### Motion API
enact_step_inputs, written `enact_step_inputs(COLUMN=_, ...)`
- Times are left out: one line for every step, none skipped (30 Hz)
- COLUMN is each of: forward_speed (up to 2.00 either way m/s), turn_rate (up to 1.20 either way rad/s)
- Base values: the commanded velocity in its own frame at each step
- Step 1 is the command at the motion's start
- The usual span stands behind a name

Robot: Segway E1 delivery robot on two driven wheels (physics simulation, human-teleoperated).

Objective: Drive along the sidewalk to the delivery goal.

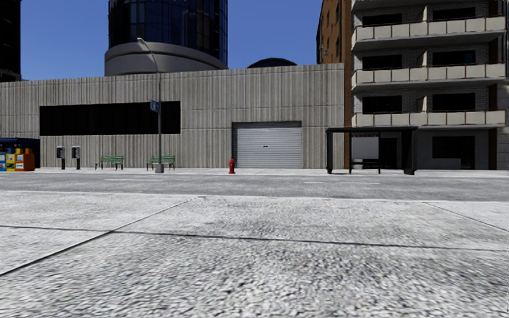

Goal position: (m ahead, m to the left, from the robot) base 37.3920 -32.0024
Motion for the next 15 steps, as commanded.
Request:
enact_step_inputs(forward_speed=2.00, turn_rate=0.00)
enact_step_inputs(forward_speed=2.00, turn_rate=0.00)
enact_step_inputs(forward_speed=2.00, turn_rate=0.00)
enact_step_inputs(forward_speed=2.00, turn_rate=0.00)
enact_step_inputs(forward_speed=2.00, turn_rate=0.00)
enact_step_inputs(forward_speed=2.00, turn_rate=0.00)
enact_step_inputs(forward_speed=2.00, turn_rate=0.00)
enact_step_inputs(forward_speed=2.00, turn_rate=0.00)
enact_step_inputs(forward_speed=2.00, turn_rate=-0.22)
enact_step_inputs(forward_speed=2.00, turn_rate=-0.22)
enact_step_inputs(forward_speed=2.00, turn_rate=-0.40)
enact_step_inputs(forward_speed=2.00, turn_rate=-0.53)
enact_step_inputs(forward_speed=2.00, turn_rate=-0.82)
enact_step_inputs(forward_speed=2.00, turn_rate=-0.98)
enact_step_inputs(forward_speed=2.00, turn_rate=-1.03)
